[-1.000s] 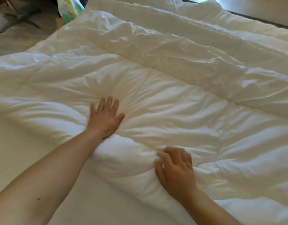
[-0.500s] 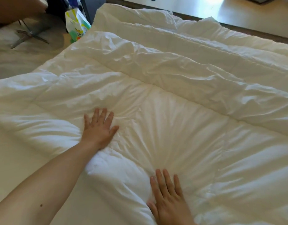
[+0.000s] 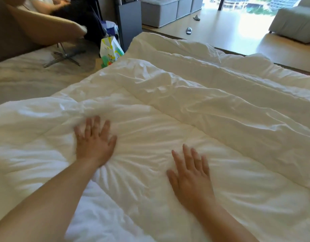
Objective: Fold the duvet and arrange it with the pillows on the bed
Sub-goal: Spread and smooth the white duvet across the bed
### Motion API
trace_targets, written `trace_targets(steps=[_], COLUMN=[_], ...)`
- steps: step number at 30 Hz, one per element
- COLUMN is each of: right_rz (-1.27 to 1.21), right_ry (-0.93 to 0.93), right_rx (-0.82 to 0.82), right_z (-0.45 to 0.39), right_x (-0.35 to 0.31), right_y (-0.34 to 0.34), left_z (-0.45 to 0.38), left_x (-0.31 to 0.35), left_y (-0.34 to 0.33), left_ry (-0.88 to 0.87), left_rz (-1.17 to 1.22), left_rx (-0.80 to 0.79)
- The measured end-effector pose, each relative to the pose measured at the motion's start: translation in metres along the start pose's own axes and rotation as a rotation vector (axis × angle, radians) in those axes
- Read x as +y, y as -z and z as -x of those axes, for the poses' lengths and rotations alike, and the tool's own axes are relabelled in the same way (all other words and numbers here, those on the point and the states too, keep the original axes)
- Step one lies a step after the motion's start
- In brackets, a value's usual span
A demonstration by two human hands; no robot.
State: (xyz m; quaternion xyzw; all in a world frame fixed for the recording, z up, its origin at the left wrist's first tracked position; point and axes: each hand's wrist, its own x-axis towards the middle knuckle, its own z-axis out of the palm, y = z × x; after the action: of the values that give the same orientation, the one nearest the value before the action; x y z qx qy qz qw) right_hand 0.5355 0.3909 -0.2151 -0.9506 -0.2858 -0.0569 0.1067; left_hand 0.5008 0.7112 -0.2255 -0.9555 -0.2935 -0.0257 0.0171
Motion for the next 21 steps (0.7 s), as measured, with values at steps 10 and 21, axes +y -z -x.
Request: trace_targets(steps=[10, 21], right_rz=[-0.253, -0.177], right_ry=[0.080, -0.198], right_rx=[0.255, 0.074], right_z=[-0.207, -0.446], right_x=[-0.034, -0.084], right_y=[0.004, -0.022], left_z=[-0.009, -0.013], left_x=[-0.001, 0.000], left_y=[-0.068, -0.103], left_ry=[-0.061, -0.105], left_rz=[0.081, 0.154], left_rx=[-0.001, 0.235])
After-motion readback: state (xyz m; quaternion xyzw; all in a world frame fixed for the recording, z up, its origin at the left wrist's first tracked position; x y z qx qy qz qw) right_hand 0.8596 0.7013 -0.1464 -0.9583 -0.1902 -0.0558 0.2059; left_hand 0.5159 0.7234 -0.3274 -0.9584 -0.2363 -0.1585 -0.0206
